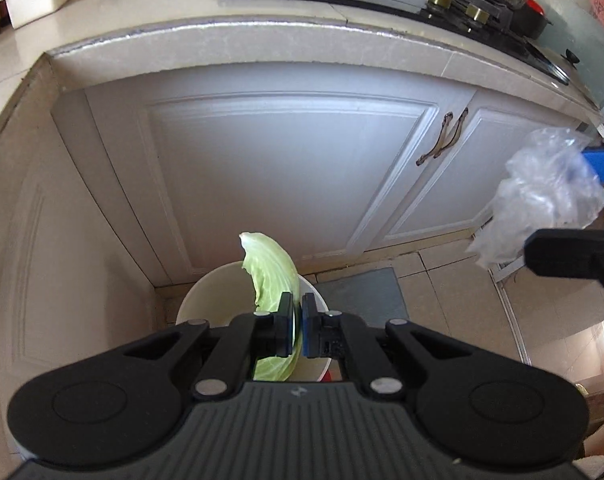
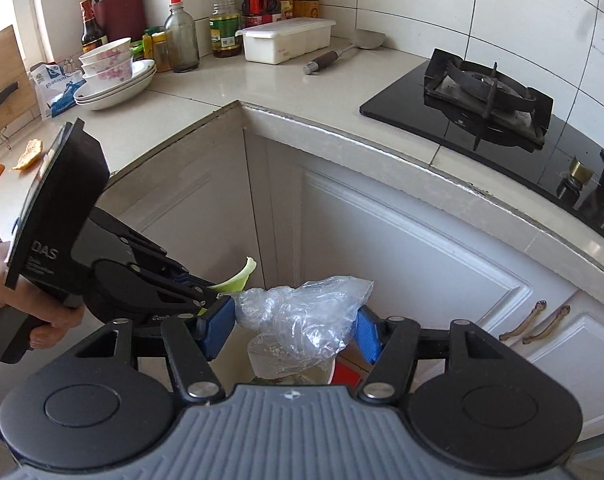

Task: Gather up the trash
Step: 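Open the left gripper to drop the cabbage leaf into the bucket, then lower the clear plastic bag into the bucket and open the right gripper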

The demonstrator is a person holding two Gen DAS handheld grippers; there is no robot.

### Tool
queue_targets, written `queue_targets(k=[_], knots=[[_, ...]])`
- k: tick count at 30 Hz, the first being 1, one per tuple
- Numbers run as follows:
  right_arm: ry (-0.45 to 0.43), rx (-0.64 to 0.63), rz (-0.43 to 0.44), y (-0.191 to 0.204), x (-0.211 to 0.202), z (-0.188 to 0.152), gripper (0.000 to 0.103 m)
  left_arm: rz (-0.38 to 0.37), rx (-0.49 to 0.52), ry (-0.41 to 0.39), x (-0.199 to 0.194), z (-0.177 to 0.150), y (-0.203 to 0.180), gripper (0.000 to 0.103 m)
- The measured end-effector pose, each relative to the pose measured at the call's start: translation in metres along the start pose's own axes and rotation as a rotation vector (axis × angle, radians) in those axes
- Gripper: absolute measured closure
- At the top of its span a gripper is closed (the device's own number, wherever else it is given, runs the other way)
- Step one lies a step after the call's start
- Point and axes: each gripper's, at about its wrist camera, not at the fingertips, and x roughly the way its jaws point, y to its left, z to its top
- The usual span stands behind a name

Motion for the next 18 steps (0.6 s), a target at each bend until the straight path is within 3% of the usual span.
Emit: queue_targets(k=[2,5,7,10,13,18], knots=[[0.004,0.009,-0.007,-0.004,0.001,-0.001,0.036,-0.016,0.001,0.014,0.010,-0.001,-0.001,0.099],[0.010,0.016,-0.014,-0.009,0.002,-0.003,0.036,0.001,-0.005,0.024,0.017,-0.004,-0.004,0.081],[0.012,0.018,-0.016,-0.012,0.003,-0.004,0.036,0.017,0.002,0.011,0.016,-0.006,-0.005,0.051],[0.016,0.023,-0.014,-0.014,0.006,-0.004,0.036,0.054,0.013,-0.022,0.008,-0.008,-0.008,0.024],[0.016,0.024,-0.009,-0.016,0.010,-0.003,0.036,0.065,0.021,-0.041,-0.001,-0.007,-0.007,0.021],[0.015,0.027,0.008,-0.017,0.023,-0.001,0.036,0.147,0.040,-0.084,-0.019,-0.006,-0.008,0.014]])
